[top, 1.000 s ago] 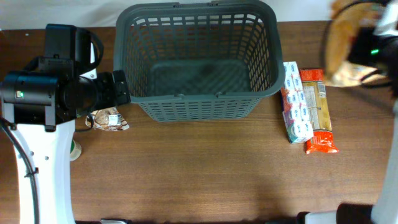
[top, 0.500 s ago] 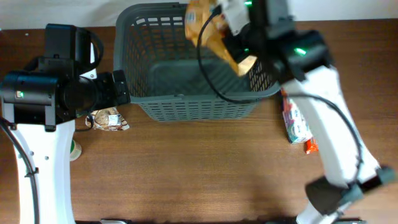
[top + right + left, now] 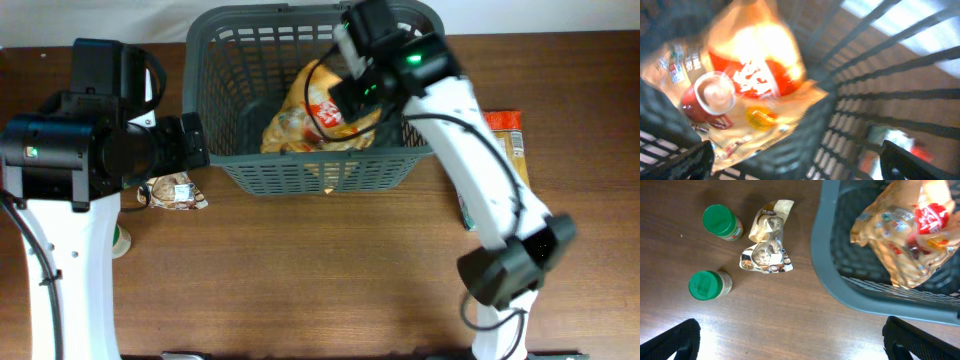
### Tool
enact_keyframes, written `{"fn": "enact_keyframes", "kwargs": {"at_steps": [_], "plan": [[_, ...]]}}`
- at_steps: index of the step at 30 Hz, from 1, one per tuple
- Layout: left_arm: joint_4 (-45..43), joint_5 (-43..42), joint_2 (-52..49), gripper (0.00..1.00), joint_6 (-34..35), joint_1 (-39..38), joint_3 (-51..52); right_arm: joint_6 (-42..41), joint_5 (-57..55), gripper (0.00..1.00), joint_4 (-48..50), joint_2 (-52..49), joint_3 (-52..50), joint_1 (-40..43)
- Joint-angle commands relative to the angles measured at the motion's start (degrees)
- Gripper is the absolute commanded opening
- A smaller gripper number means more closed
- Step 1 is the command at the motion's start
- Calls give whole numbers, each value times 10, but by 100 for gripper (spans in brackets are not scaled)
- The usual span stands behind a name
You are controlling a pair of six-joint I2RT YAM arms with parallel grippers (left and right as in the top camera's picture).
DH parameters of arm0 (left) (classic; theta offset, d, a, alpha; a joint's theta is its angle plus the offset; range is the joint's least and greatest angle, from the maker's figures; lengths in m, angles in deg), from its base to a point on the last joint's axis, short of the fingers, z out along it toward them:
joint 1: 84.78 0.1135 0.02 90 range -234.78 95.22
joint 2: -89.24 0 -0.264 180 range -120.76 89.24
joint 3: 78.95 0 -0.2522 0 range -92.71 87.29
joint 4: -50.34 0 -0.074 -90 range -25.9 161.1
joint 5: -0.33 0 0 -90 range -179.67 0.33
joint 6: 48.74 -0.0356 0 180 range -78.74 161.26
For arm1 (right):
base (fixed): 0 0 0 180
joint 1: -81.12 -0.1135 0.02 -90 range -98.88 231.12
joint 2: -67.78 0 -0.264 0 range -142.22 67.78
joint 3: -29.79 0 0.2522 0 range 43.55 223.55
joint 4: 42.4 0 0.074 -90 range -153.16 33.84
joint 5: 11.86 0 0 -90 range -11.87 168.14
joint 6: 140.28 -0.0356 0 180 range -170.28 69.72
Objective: Pack container
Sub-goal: 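Carry the snack bag into the basket and release it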
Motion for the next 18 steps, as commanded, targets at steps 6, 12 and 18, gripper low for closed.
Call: {"fn": "enact_keyframes", "kwargs": {"at_steps": [6,12,18], "plan": [[-1,-4,2,99,-3,3,0,-68,-116,99,-115,160,162,224],[-1,-4,2,99,-3,3,0,-99,73,100,-152,78,26,425],[-1,-4,2,99,-3,3,0,-92,115,97,-62,-4,-171,447]]}}
